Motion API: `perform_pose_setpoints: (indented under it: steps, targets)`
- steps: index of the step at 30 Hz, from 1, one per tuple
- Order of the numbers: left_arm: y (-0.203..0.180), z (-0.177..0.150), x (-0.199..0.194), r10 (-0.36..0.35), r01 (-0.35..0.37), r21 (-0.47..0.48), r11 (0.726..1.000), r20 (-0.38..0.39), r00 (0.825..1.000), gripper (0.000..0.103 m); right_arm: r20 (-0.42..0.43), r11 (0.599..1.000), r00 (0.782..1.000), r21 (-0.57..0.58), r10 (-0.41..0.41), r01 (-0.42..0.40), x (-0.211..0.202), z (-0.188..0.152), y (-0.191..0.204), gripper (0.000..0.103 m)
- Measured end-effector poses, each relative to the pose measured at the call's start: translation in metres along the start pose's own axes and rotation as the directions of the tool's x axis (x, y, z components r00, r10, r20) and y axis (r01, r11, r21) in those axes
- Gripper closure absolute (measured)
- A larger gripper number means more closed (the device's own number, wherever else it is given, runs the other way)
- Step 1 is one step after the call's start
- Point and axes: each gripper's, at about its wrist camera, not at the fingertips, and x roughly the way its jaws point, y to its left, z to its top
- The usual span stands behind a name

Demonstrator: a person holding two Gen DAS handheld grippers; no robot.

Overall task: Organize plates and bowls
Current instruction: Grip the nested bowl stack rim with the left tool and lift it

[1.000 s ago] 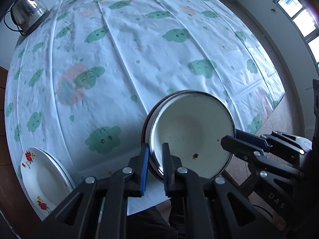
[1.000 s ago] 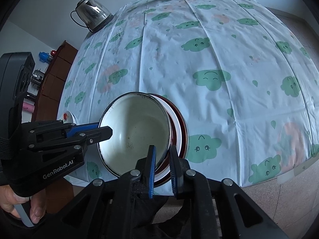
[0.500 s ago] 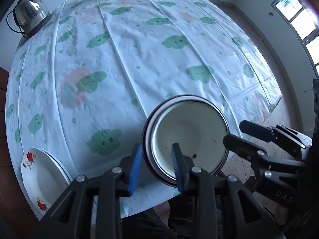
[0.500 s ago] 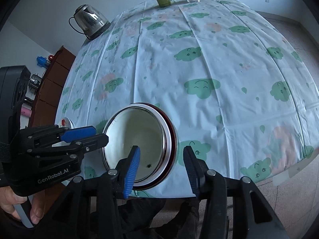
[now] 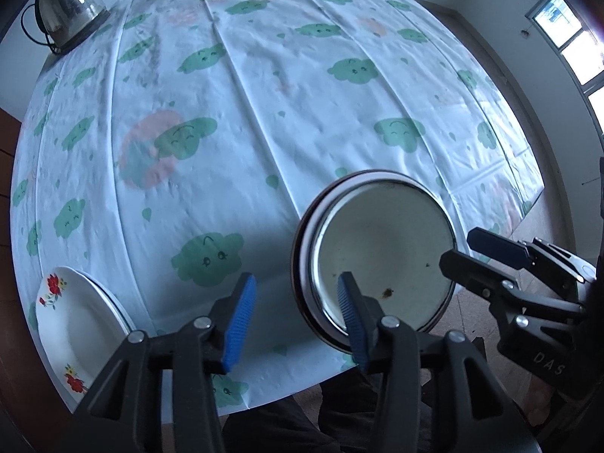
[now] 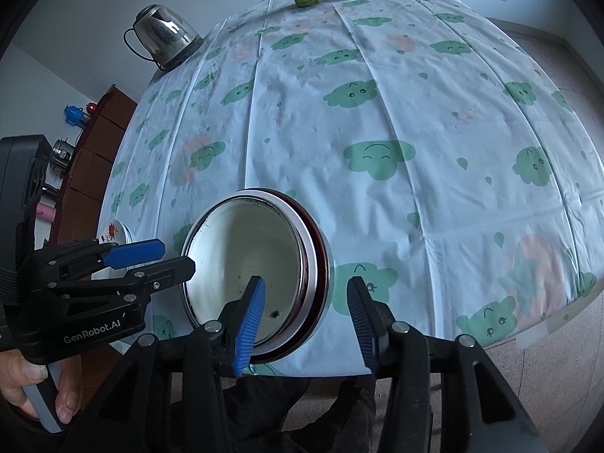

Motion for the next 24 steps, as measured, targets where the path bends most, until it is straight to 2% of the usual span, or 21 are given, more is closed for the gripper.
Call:
perform_pose_setpoints:
  steps: [24]
  targets:
    - [-0.001, -0.003, 0.027, -0.038, 0.036, -0.026, 0.999, -0.082, 0.996, 0.057, -0.045, 1.000, 0.999, -0.002, 0.030, -0.030, 0.023, -0.002, -0.003, 0.055]
